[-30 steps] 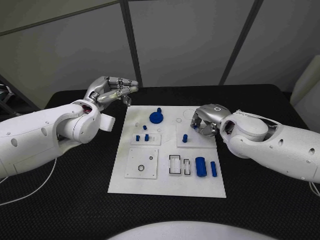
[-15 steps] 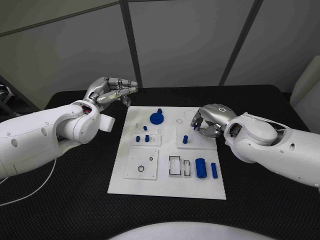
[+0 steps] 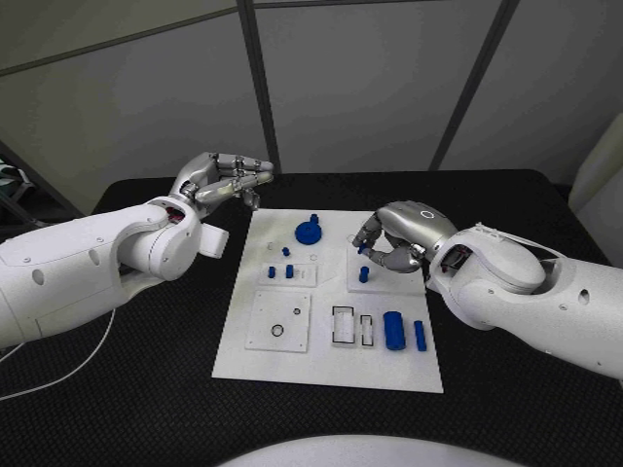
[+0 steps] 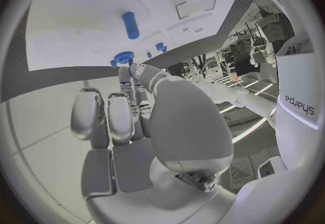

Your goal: Assemble the parts on the task board

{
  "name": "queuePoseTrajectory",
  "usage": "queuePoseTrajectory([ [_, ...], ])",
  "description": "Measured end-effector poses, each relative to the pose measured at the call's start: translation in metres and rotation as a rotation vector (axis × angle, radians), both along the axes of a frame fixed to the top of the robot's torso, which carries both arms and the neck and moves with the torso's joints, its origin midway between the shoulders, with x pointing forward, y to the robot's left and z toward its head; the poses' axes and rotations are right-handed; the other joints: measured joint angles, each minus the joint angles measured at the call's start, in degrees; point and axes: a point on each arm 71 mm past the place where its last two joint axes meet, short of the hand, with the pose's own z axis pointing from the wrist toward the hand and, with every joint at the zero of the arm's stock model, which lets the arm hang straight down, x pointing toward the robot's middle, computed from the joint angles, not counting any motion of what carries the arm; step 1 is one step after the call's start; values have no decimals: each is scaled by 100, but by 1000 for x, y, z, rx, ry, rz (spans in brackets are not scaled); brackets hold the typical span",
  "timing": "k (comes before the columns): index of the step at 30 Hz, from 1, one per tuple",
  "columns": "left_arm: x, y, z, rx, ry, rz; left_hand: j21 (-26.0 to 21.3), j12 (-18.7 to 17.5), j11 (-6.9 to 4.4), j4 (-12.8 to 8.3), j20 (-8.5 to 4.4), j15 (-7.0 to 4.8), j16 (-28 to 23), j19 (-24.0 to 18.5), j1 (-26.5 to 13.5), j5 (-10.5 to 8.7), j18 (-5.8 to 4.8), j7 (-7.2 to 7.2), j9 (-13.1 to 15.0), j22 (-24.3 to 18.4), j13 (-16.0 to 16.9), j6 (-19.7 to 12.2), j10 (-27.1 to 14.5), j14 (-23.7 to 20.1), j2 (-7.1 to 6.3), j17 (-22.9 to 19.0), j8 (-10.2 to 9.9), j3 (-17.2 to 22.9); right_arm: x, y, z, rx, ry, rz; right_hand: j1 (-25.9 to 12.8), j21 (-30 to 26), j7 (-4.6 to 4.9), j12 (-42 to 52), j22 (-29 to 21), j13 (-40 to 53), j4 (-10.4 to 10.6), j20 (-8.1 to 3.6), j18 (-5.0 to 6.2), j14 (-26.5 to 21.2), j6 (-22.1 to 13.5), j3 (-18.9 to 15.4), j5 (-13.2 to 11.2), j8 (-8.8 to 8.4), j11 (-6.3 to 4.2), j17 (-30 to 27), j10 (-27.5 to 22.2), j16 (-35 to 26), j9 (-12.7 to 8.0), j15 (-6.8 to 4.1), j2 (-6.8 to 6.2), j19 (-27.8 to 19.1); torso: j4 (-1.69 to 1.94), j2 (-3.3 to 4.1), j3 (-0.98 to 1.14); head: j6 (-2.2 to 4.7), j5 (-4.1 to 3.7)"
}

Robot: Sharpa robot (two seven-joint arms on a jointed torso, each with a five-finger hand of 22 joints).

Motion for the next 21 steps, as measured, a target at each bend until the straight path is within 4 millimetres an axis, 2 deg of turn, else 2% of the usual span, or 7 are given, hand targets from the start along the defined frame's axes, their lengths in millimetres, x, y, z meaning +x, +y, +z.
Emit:
queuePoseTrajectory([
  [4, 1, -4, -2, -1, 3, -4, 0, 0, 0, 0, 0, 17, 0, 0, 0, 0, 0, 0, 0, -7, 0, 0, 0, -17, 0, -6, 0, 0, -6, 18, 3, 32, 11, 43, 0, 0, -1, -1, 0, -2, 10, 0, 0, 0, -1, 11, 1, -15, 0, -2, 0, 0, 1, 0, 0, 0, 6, 0, -1, 1, 73],
  [11, 4, -12, -4, -4, 7, -16, 1, 21, 20, 0, 0, 21, 0, 0, 0, 0, 0, 0, 0, -7, 0, 0, -20, -21, 0, -11, 0, 0, -11, 54, 2, 76, 43, 114, 0, 0, -7, -2, 5, -4, 16, 0, 0, 0, -8, 18, 1, -34, 0, -16, 0, 0, 2, 0, -1, 0, 17, 6, -10, -60, 254],
  [15, 4, -15, -5, -6, 9, -19, 1, 21, 20, 0, 0, 21, 0, 0, 0, 0, 0, 0, 1, -7, -1, 0, -20, -21, 0, -11, 0, 0, -15, 69, -8, 81, 83, 142, -24, 0, 10, -2, 5, 2, 16, 0, 0, 0, -29, 18, 1, -37, 0, -31, 0, -1, 2, 0, -25, 0, 22, 8, -12, -100, 371],
  [21, 5, -18, -5, -9, 10, -24, 1, 21, 20, -11, 0, 21, -34, 0, 0, 0, 0, 21, 1, -12, -1, -21, -20, -21, 0, -16, 0, -11, -20, 85, -27, 64, 143, 172, -31, 0, 8, -2, 5, 2, 16, 0, 0, 0, -32, 18, 1, -46, 0, -31, 0, -2, 2, 0, -32, 0, 21, 12, -11, -158, 491],
])
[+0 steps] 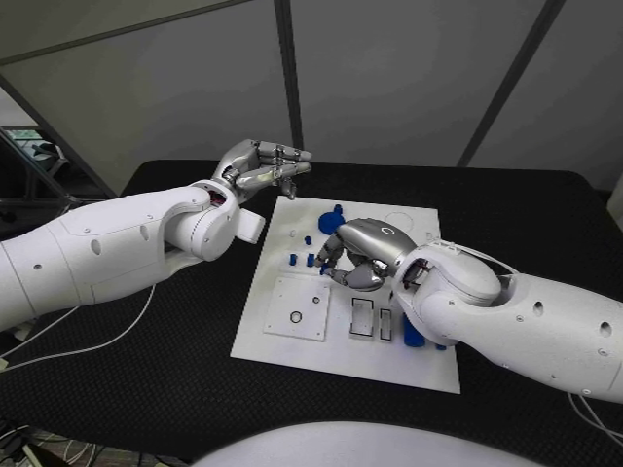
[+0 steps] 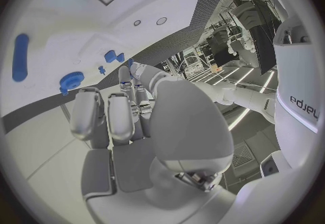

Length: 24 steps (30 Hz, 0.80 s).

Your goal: Assemble the parts on the task board

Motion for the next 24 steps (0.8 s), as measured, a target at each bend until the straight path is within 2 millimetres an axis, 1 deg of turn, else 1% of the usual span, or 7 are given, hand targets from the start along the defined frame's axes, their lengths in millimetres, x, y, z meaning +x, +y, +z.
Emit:
queuePoseTrajectory([
  [2, 0, -1, 0, -1, 0, -1, 0, 0, 0, -5, 0, 0, 0, 0, 0, 0, 0, 0, 0, 0, 0, 0, 0, 0, 0, 0, 0, -5, -1, 4, -5, -12, 15, 9, 0, 0, -2, 0, 0, 0, 0, 0, 0, 0, -3, 0, 0, 3, 0, -8, 0, 0, 0, 0, 0, 0, -3, 3, 2, -16, 37],
  [6, 1, -3, 0, -3, 1, -4, 0, 0, 0, -5, 0, 0, 0, 0, 0, 0, 0, 0, 0, 0, 0, 0, 0, 0, 0, 0, 0, -5, -4, 8, -16, -40, 42, 24, 0, 0, 6, 0, -1, 0, 0, 0, 0, 0, 4, 0, -1, 20, 0, -8, 0, 0, -1, 0, 0, 0, -5, 4, 3, -48, 81],
  [12, 1, -3, 0, -4, 2, -4, 0, 0, 0, -5, 0, 0, 0, 0, 0, 0, 0, 0, 0, 0, -1, 0, 0, 0, 0, 0, 0, -5, -5, 10, -23, -66, 63, 35, 0, 0, 12, 0, -1, -1, 0, 0, 0, 0, 11, -1, -3, 20, 1, -9, 0, 0, -9, 0, -1, 0, -15, 5, 7, -97, 153],
  [17, 1, -4, 0, -5, 2, -5, 0, 0, 0, -5, 0, 0, 0, 0, 0, 0, 0, 0, 1, 1, -1, 0, 0, 0, 0, 1, 0, -5, -4, 11, -27, -85, 73, 40, 0, 0, 12, -1, -1, -3, 0, 0, 0, 0, 11, -2, -3, 19, 1, -14, -1, -1, -8, 0, -1, 0, -16, 5, 9, -133, 190],
  [24, 1, -4, 0, -5, 3, -5, 0, 0, 0, -5, 0, 0, 0, 0, 0, 0, 0, 0, 1, 1, -1, 0, 0, 0, 0, 1, 0, -5, -4, 11, -31, -102, 82, 41, 15, 0, 12, -9, -1, -2, 0, 0, -1, 0, 10, -2, -4, 13, 1, -22, -1, -1, -4, 0, -17, 0, -16, 2, 9, -162, 219],
])
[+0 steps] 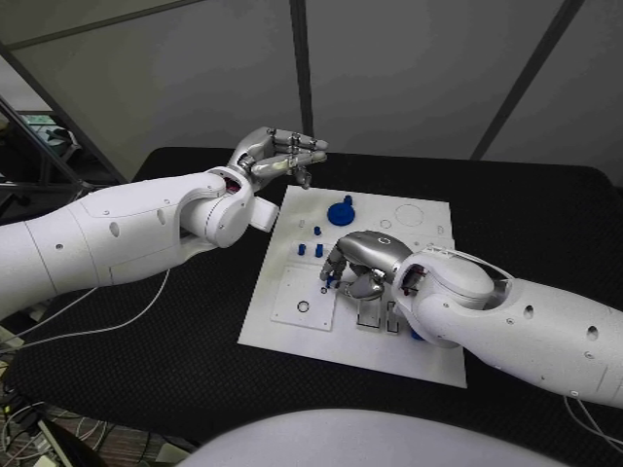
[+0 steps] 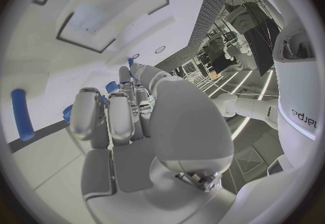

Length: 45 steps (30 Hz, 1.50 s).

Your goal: Assemble the parts on the task board

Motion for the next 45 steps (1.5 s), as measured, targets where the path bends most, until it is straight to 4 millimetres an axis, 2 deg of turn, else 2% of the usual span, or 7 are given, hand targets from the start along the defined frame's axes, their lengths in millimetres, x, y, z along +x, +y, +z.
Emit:
queuePoseTrajectory([
  [18, 0, 0, 0, 0, 2, 0, -44, 0, 0, 0, 0, 0, 0, 0, 0, 0, 0, 0, 0, -7, 0, 0, 0, 0, 0, -12, 0, 0, -3, 6, -2, 2, 6, 13, -15, 0, -7, 0, 10, 4, 0, 0, 0, 0, -8, -1, 13, -17, 1, 0, -1, 0, -2, 0, -15, 0, -2, -4, 1, -42, 39],
  [31, 0, 0, 0, 0, 4, -2, -44, 0, 0, 0, 0, 0, 0, 0, 0, 0, 0, 0, 1, -6, -1, 0, 0, 0, 0, -12, 0, 0, -4, 8, -4, -16, 6, 16, -15, 25, -13, -1, 18, 10, 0, 0, 0, 0, -14, -2, 13, 2, 1, -13, -1, 0, -2, 0, -15, 0, -3, -6, -2, -42, 41],
  [34, 0, 0, 0, -1, 5, -2, -44, 0, 0, 0, 0, 0, 0, 0, 0, 0, 0, 0, 1, -6, -1, 0, 0, 0, 0, -12, 0, 0, -3, 8, -4, -23, 5, 17, -15, 25, -1, -1, 18, 10, 0, 0, 0, 0, -2, -2, 12, 1, 1, -19, -1, 0, 0, 0, -15, 0, -3, -6, -2, -47, 41],
  [39, 0, 0, 0, -1, 6, -3, -44, 0, 0, 0, 0, 0, 0, 0, 0, 0, 0, 0, 1, -6, -1, 0, 0, 0, 0, -12, 0, 0, -4, 9, -5, -32, 1, 21, -93, 24, 25, -25, 2, 25, 13, 0, 0, 0, -26, -15, 13, 0, 2, -49, -2, 0, 2, 0, -87, 0, -3, -6, -2, -55, 41],
  [42, 0, 0, 0, 0, 6, -3, -44, 0, 0, 0, 0, 0, 0, 0, 0, 0, 0, 0, 1, -6, -1, 0, 0, 0, 0, -12, 0, 0, -6, 10, -7, -36, 3, 29, -215, 24, 102, -103, 0, 10, 55, 23, 0, 2, -123, -76, 116, -51, 71, -49, -121, -1, -4, 2, -116, -23, -3, -6, -2, -56, 41],
  [45, 0, 0, -1, 0, 7, -3, -44, 0, 0, 0, 0, 0, 0, 0, 0, 0, 0, 0, 1, -12, -1, 0, 1, 0, 0, -21, 0, 0, -7, 10, -8, -37, 6, 30, -269, 24, 111, -152, -10, -11, 71, 36, 1, -11, -215, -120, 155, -73, 113, -67, -263, -1, -33, 53, -159, -37, -3, -6, -2, -61, 45],
])
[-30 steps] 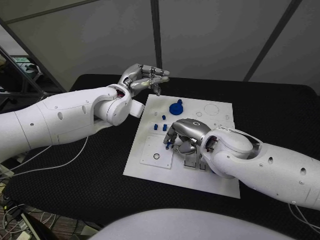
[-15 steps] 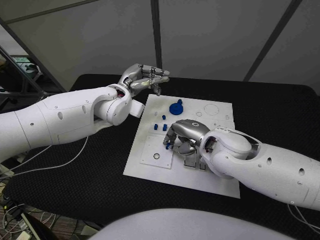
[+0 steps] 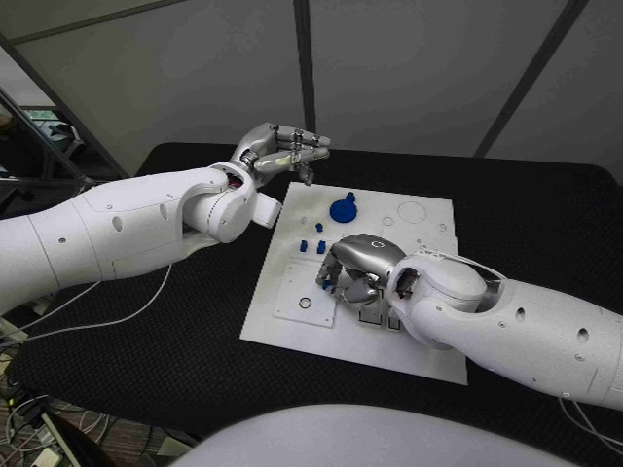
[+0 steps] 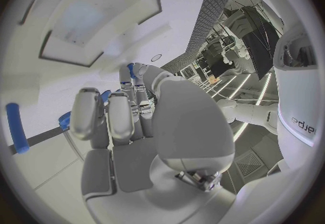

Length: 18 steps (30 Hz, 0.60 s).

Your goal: Assemble the parts on the task board

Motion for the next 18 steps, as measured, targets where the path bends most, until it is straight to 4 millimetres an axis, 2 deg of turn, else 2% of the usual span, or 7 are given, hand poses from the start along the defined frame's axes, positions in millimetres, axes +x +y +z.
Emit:
queuePoseTrajectory([
  [3, 0, 0, 0, 0, 1, -1, 0, 0, 0, 0, 0, 0, 0, 0, 0, 0, 0, 0, 0, 0, 0, 0, 0, 0, 0, 0, 0, 0, 1, -1, -1, 1, 1, -4, -83, -8, 44, -69, -33, -8, 34, 64, 0, 20, -85, -33, 1, -32, 50, -25, -155, 0, -20, 45, -6, -23, 0, 0, 1, -1, 2],
  [6, 0, 0, 0, 1, 3, -1, 0, 0, 0, 0, 0, 0, 0, 0, 0, 0, 0, 0, 0, 0, 0, 0, 0, 0, 0, 0, 0, 0, 1, -2, -1, 5, 2, -8, -161, -120, 129, -145, -170, -49, 50, 156, 0, 12, -269, -97, -36, -53, 78, -133, -393, -43, -46, 134, -80, -120, -2, 0, 2, -1, 2],
  [7, 0, 0, 0, 1, 4, -1, 0, 0, 0, 0, 0, 0, 0, 0, 0, 0, 0, 0, 0, 0, 0, 0, 0, 0, 0, 0, 0, 0, 1, -2, -1, 7, 2, -10, -166, -165, 150, -228, -231, -169, 47, 169, 0, 21, -324, -112, -58, -53, 134, -178, -585, -74, -41, 144, -85, -175, -2, 0, 2, -1, 3],
  [9, 0, 0, -1, 1, 5, -2, 0, 0, 0, 0, 0, 0, 0, 0, 0, 0, 0, 0, 0, 1, 0, 0, 0, 0, 0, 0, 0, 0, 1, -2, -2, 11, 3, -11, -165, -232, 177, -182, -326, -143, 57, 210, 0, 12, -399, -136, -67, -52, 190, -262, -668, -121, -41, 176, -85, -255, -5, 0, 2, 4, 3],
  [10, 0, 0, -1, 1, 6, -3, 0, 0, 0, 0, 0, 0, 0, 0, 0, 0, 0, 0, 0, 1, 0, 0, 0, 0, 0, 0, 0, 0, 1, -2, -2, 14, 4, -12, -187, -267, 196, -170, -365, -138, 48, 217, -1, 21, -420, -145, -68, -53, 173, -293, -685, -122, -41, 184, -106, -288, -5, 0, 2, 4, 3],
  [14, 0, 0, -1, 1, 9, -4, 0, 0, 0, 0, 0, 0, 0, 0, 0, 0, 1, 0, 0, 1, 0, 0, 0, 0, 0, 1, 0, 0, 1, -3, -2, 26, 3, -19, -187, -396, 238, -134, -539, -150, 46, 264, 0, 20, -631, -210, -67, -52, 277, -466, -975, -243, -49, 226, -106, -434, -5, 0, 3, 14, -5],
  [18, 0, 0, -1, 2, 11, -5, 0, 0, 1, 0, 0, 0, 0, 0, 0, 0, 0, 0, 0, 1, 0, 0, -42, 0, 0, -5, 0, 0, 2, -8, -3, 41, -2, -35, -183, -448, 222, -79, -621, -144, 31, 292, 0, 20, -744, -236, -67, -52, 275, -552, -1053, -272, -53, 226, -110, -479, -5, 0, 3, 21, -13],
])
